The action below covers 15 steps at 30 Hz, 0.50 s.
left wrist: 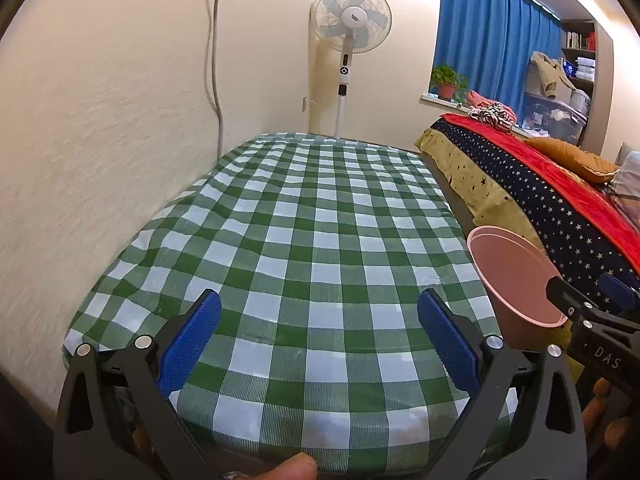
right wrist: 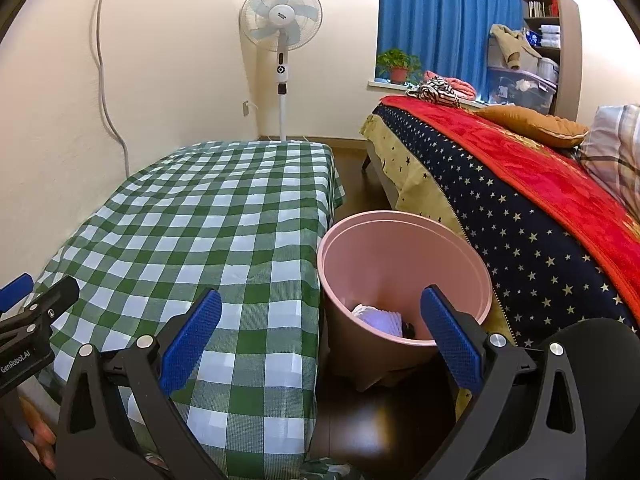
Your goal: Collect trash
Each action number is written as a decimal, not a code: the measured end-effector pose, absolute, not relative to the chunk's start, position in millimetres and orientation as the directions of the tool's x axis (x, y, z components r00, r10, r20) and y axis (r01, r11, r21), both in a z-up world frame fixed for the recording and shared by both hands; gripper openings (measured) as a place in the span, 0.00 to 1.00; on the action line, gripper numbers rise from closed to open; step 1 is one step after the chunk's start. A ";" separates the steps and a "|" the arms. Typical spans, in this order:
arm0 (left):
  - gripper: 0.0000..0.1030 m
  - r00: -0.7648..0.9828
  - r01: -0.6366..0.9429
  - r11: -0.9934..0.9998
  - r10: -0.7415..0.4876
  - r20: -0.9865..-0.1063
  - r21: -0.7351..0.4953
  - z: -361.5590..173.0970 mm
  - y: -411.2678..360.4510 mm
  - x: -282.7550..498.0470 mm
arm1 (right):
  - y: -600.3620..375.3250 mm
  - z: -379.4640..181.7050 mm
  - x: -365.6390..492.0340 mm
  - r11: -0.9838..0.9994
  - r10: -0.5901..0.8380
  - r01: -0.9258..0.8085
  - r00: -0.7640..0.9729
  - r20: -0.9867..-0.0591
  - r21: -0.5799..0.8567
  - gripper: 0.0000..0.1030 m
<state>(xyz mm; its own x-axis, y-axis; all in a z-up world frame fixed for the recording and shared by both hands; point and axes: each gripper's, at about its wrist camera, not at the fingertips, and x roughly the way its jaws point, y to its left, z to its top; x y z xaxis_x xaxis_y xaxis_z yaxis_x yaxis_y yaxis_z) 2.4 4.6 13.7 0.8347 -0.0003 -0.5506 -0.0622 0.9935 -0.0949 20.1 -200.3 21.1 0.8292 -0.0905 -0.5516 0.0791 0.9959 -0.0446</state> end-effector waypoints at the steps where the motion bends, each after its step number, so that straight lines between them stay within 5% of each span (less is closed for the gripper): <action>1: 0.92 0.836 -0.062 0.994 0.001 -0.549 -0.093 13.9 4.6 1.9 | -200.2 21.2 20.1 0.996 -0.091 0.080 0.829 -0.552 -0.043 0.95; 15: 0.92 0.840 -0.053 0.994 -0.004 -0.542 -0.090 13.3 2.2 0.2 | -197.2 21.7 19.9 0.996 -0.094 0.082 0.832 -0.547 -0.046 0.95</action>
<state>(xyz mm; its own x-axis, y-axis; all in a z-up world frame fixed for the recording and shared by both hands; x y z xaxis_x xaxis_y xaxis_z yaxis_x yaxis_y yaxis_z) 0.2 2.2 13.3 0.8403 -0.0041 -0.5420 -0.0533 0.9945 -0.0902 19.9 -197.2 21.7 0.8320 -0.0940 -0.5467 0.0820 0.9956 -0.0464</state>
